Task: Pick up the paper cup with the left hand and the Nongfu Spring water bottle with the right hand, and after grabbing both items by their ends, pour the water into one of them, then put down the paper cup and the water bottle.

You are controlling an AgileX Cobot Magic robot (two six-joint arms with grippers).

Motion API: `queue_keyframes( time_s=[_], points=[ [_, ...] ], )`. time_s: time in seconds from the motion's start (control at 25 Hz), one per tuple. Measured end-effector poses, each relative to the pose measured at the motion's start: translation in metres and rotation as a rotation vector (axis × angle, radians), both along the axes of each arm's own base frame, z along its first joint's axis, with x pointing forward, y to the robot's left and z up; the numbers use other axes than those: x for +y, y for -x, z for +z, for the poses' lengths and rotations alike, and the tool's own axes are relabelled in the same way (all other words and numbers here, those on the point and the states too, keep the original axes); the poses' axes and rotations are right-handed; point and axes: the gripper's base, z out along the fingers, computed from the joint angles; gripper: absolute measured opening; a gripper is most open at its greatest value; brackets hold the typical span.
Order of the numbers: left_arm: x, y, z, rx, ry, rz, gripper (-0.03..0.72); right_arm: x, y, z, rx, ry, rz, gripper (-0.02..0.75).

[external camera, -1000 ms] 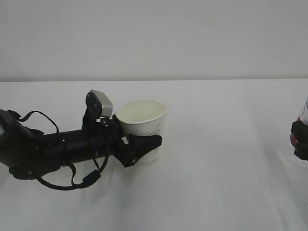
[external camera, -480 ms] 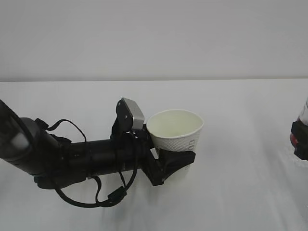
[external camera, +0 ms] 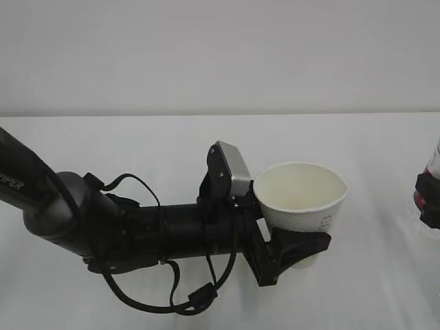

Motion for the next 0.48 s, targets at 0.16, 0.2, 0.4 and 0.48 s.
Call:
queue_keyframes(
  time_s=[0.16, 0.2, 0.4, 0.48],
  points=[
    [-0.0069, 0.0073, -0.0012, 0.001, -0.016, -0.022, 0.558, 0.0000, 0.0000, 0.0000, 0.000, -0.002, -0.001, 0.449],
    [-0.0068, 0.0072, -0.0017, 0.002, -0.022, -0.020, 0.558, 0.0001, 0.0000, 0.0000, 0.000, -0.001, 0.001, 0.449],
    [-0.0065, 0.0068, -0.0032, 0.009, -0.037, -0.016, 0.558, 0.0002, 0.0000, 0.0000, 0.000, 0.000, 0.003, 0.449],
    [-0.0065, 0.0068, -0.0032, 0.025, -0.034, -0.013, 0.558, 0.0005, 0.0000, 0.0000, 0.000, -0.001, 0.006, 0.449]
  ],
)
